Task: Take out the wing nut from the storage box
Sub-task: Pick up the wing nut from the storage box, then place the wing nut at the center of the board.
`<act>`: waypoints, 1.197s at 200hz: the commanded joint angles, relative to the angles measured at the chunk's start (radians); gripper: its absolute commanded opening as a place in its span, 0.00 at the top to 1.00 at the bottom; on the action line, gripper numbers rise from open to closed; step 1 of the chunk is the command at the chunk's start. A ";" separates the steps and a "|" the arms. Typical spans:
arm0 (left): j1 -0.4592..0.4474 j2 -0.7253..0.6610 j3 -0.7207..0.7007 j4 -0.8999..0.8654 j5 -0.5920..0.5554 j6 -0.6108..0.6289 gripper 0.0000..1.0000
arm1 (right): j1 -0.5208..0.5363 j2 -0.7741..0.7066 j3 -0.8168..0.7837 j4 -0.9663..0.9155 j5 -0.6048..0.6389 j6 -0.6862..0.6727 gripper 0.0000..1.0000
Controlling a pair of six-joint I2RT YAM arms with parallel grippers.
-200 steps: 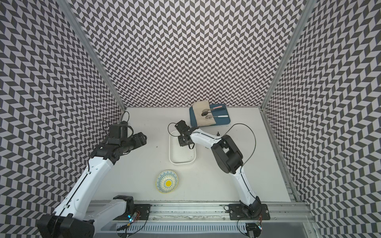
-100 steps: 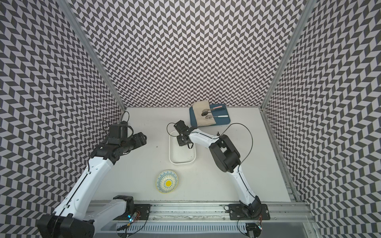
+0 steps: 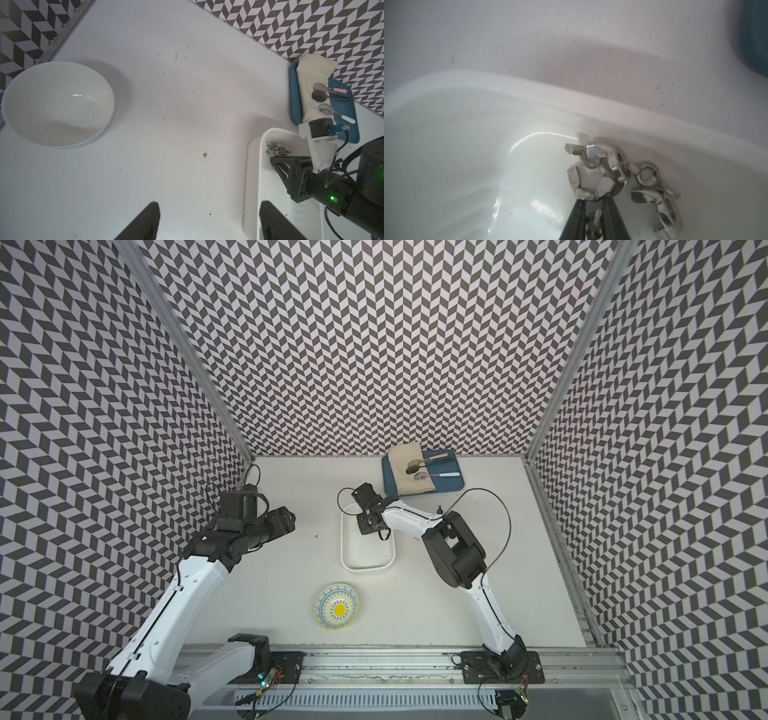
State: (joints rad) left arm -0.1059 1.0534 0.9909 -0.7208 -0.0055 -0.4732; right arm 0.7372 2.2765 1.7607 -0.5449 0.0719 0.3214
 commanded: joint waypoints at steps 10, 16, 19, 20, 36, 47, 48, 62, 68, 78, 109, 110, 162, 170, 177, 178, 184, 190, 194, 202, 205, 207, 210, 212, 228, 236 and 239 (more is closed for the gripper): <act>0.005 -0.020 0.003 -0.007 -0.007 -0.004 0.20 | -0.004 -0.039 -0.020 -0.030 -0.032 0.018 0.88; 0.005 -0.020 0.003 -0.005 -0.007 -0.005 0.20 | -0.005 -0.047 -0.018 -0.030 -0.038 0.019 0.89; 0.005 -0.020 0.002 -0.006 -0.008 -0.005 0.20 | -0.005 -0.050 -0.018 -0.030 -0.041 0.019 0.90; 0.005 -0.020 0.003 -0.005 -0.007 -0.005 0.20 | -0.005 -0.052 -0.018 -0.029 -0.041 0.020 0.90; 0.005 -0.020 0.002 -0.005 -0.006 -0.005 0.20 | -0.005 -0.080 -0.018 -0.031 -0.056 0.022 0.92; 0.005 -0.020 0.002 -0.002 -0.005 -0.007 0.21 | -0.007 -0.099 -0.018 -0.033 -0.061 0.024 0.92; 0.005 -0.020 0.002 -0.002 -0.004 -0.006 0.20 | -0.007 -0.101 -0.018 -0.034 -0.061 0.024 0.93; 0.005 -0.020 0.002 -0.001 -0.004 -0.007 0.21 | -0.008 -0.126 -0.017 -0.041 -0.066 0.025 0.93; 0.005 -0.020 0.002 -0.001 -0.004 -0.006 0.20 | -0.010 -0.136 -0.015 -0.044 -0.069 0.024 0.93; 0.005 -0.021 0.002 0.000 -0.004 -0.007 0.21 | -0.012 -0.154 -0.013 -0.051 -0.073 0.024 0.94; 0.005 -0.021 0.002 0.001 -0.005 -0.006 0.20 | -0.034 -0.227 -0.016 -0.062 -0.099 0.036 0.94; 0.005 -0.021 0.002 0.002 -0.005 -0.006 0.20 | -0.035 -0.230 -0.016 -0.062 -0.100 0.036 0.94; 0.005 -0.014 0.003 0.007 -0.001 -0.008 0.20 | -0.175 -0.408 -0.165 -0.078 -0.081 0.061 0.95; 0.005 -0.014 0.000 0.010 -0.002 -0.007 0.21 | -0.202 -0.430 -0.204 -0.078 -0.077 0.062 0.95; 0.005 -0.013 0.000 0.010 0.001 -0.007 0.21 | -0.225 -0.447 -0.242 -0.076 -0.075 0.062 0.95; 0.005 -0.013 0.000 0.010 0.000 -0.007 0.20 | -0.228 -0.449 -0.247 -0.074 -0.076 0.062 0.95; 0.005 -0.013 0.000 0.012 0.001 -0.008 0.20 | -0.243 -0.461 -0.279 -0.071 -0.076 0.064 0.95; 0.005 -0.013 -0.001 0.011 0.002 -0.008 0.21 | -0.259 -0.472 -0.311 -0.066 -0.077 0.064 0.95; 0.005 -0.012 -0.001 0.011 0.001 -0.007 0.20 | -0.264 -0.479 -0.332 -0.063 -0.077 0.064 0.95; 0.005 -0.010 0.000 0.012 0.002 -0.007 0.21 | -0.274 -0.491 -0.372 -0.054 -0.078 0.064 0.95; 0.005 -0.010 -0.001 0.012 0.002 -0.007 0.20 | -0.275 -0.496 -0.387 -0.051 -0.081 0.064 0.95; 0.005 -0.010 -0.001 0.012 0.002 -0.008 0.20 | -0.276 -0.497 -0.398 -0.048 -0.082 0.063 0.95; 0.005 -0.009 -0.001 0.011 0.002 -0.007 0.20 | -0.275 -0.501 -0.412 -0.044 -0.084 0.062 0.95; 0.005 -0.009 -0.001 0.011 0.002 -0.007 0.20 | -0.276 -0.503 -0.422 -0.042 -0.086 0.062 0.95; 0.005 -0.007 -0.002 0.011 0.003 -0.008 0.20 | -0.275 -0.517 -0.498 -0.016 -0.110 0.072 0.95; 0.005 -0.007 -0.004 0.011 0.003 -0.008 0.21 | -0.275 -0.524 -0.538 0.002 -0.123 0.081 0.95; 0.006 -0.007 -0.005 0.011 0.003 -0.007 0.21 | -0.275 -0.527 -0.551 0.008 -0.130 0.083 0.95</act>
State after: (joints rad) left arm -0.1059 1.0534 0.9913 -0.7197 -0.0051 -0.4736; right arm 0.4469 1.8011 1.2945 -0.5976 -0.0162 0.3828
